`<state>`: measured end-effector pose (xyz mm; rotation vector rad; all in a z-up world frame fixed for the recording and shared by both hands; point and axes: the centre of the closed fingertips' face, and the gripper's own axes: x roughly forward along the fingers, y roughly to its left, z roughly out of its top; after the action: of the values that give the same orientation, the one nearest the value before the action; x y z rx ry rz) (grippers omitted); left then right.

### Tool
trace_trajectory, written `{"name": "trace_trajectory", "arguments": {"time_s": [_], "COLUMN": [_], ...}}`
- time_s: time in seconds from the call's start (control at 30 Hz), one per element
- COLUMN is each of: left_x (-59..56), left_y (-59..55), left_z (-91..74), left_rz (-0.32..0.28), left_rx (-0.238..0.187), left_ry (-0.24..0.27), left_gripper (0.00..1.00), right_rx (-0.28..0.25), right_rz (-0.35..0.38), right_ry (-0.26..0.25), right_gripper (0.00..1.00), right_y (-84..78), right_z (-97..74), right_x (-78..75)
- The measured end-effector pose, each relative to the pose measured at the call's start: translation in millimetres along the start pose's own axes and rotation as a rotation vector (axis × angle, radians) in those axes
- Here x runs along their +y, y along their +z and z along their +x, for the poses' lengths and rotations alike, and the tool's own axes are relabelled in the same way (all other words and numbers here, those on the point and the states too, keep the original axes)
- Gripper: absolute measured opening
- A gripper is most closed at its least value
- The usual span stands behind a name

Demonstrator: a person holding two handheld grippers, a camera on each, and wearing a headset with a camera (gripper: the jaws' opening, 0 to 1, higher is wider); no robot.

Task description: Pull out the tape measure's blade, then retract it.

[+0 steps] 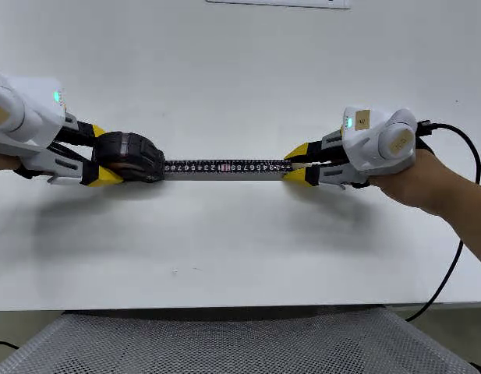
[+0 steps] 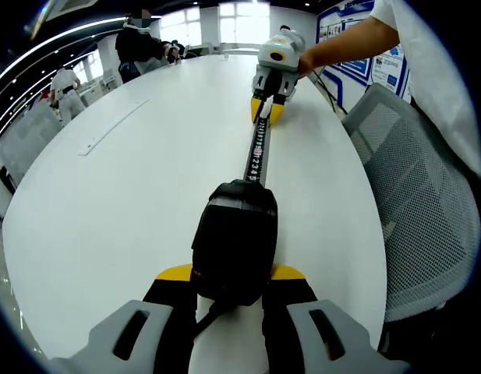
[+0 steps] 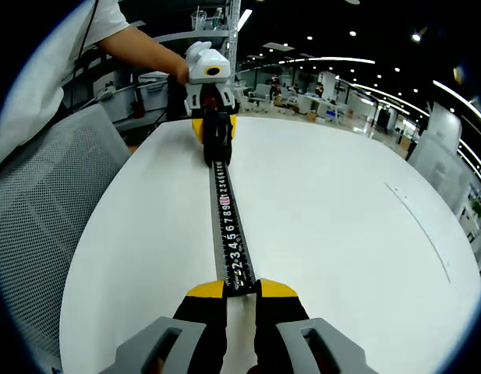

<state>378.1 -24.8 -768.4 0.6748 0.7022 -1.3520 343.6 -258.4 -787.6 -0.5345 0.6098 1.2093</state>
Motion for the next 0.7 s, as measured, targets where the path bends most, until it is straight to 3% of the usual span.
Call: {"name": "trace_trajectory", "arguments": {"time_s": [0.7], "left_x": [0.1], "left_y": [0.3], "left_z": [0.2], "left_rz": [-0.001], "left_rx": [0.008], "left_ry": [0.000], "left_gripper": [0.27], "right_rx": [0.049], "right_rz": [0.019], "right_ry": [-0.015], "right_gripper": [0.09], "right_y": [-22.9], "right_z": [-24.2], "right_x": [-6.6]}}
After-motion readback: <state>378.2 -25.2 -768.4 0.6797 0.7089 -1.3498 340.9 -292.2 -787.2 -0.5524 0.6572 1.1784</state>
